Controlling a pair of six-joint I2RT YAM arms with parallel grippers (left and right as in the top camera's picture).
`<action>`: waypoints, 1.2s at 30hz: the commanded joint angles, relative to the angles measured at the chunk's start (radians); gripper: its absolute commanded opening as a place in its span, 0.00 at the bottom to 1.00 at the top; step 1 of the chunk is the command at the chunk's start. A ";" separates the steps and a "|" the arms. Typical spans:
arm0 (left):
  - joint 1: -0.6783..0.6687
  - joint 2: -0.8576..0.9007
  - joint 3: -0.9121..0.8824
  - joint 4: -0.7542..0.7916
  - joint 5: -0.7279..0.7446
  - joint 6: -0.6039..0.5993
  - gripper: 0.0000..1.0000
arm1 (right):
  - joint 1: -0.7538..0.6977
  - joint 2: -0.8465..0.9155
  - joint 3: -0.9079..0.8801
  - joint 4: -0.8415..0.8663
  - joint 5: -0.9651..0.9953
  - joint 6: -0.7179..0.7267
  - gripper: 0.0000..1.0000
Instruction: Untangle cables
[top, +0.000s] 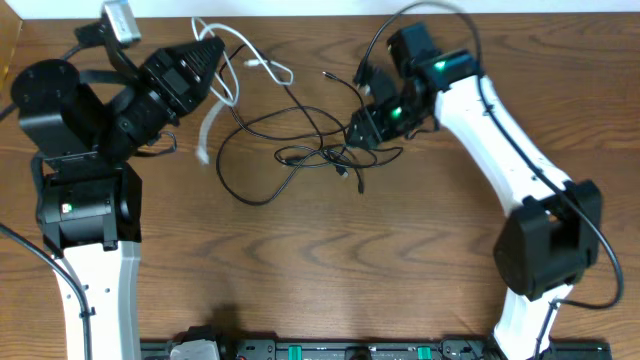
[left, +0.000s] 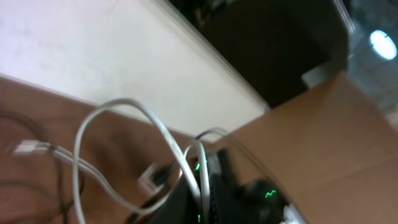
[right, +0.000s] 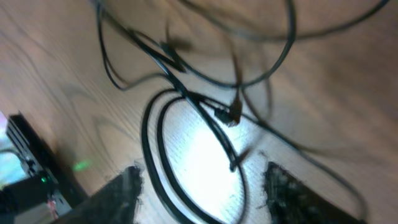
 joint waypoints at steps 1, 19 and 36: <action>0.003 -0.006 0.011 -0.071 0.074 0.167 0.08 | 0.006 -0.134 0.093 -0.006 -0.023 -0.074 0.71; -0.043 0.004 0.010 -0.171 0.193 0.245 0.07 | 0.076 -0.299 0.113 0.216 -0.324 -0.150 0.77; -0.095 0.014 0.010 -0.177 -0.182 -0.489 0.07 | 0.341 -0.262 0.112 0.375 0.018 -0.183 0.82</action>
